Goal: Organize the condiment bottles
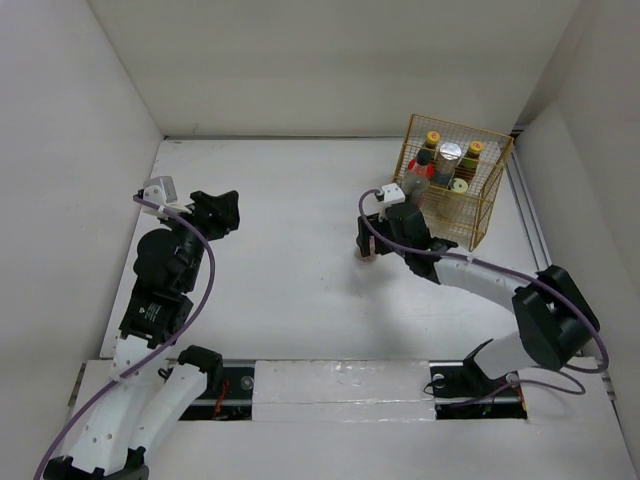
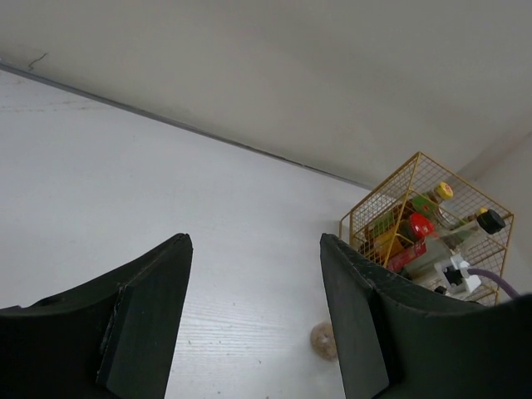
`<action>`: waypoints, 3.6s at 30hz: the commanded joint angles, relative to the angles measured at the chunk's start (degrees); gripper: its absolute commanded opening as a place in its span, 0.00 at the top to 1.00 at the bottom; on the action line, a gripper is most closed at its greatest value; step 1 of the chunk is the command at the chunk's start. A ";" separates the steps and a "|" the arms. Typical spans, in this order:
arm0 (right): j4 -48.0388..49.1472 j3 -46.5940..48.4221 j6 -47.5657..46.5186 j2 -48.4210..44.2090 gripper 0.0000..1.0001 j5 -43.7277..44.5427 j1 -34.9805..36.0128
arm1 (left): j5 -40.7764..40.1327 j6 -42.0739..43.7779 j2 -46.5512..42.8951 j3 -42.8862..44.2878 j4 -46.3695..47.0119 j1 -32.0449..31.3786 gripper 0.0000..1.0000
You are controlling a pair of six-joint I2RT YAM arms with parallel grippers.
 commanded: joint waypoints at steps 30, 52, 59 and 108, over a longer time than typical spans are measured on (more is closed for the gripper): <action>-2.46 -4.37 0.73 -37.98 0.70 18.76 -16.18 | 0.71 0.12 -1.21 0.79 2.99 -0.22 0.32; 1.41 -1.11 1.79 -18.81 0.73 10.84 -27.88 | 0.71 0.12 -0.68 0.79 2.99 -0.22 0.31; -2.63 0.03 2.31 -12.39 0.71 8.29 -28.41 | 0.71 0.12 -0.68 0.79 2.99 -0.22 0.31; 10.01 0.64 -5.33 -3.96 0.01 -21.77 10.08 | 10.64 -1.02 1.08 0.61 4.22 -0.22 0.00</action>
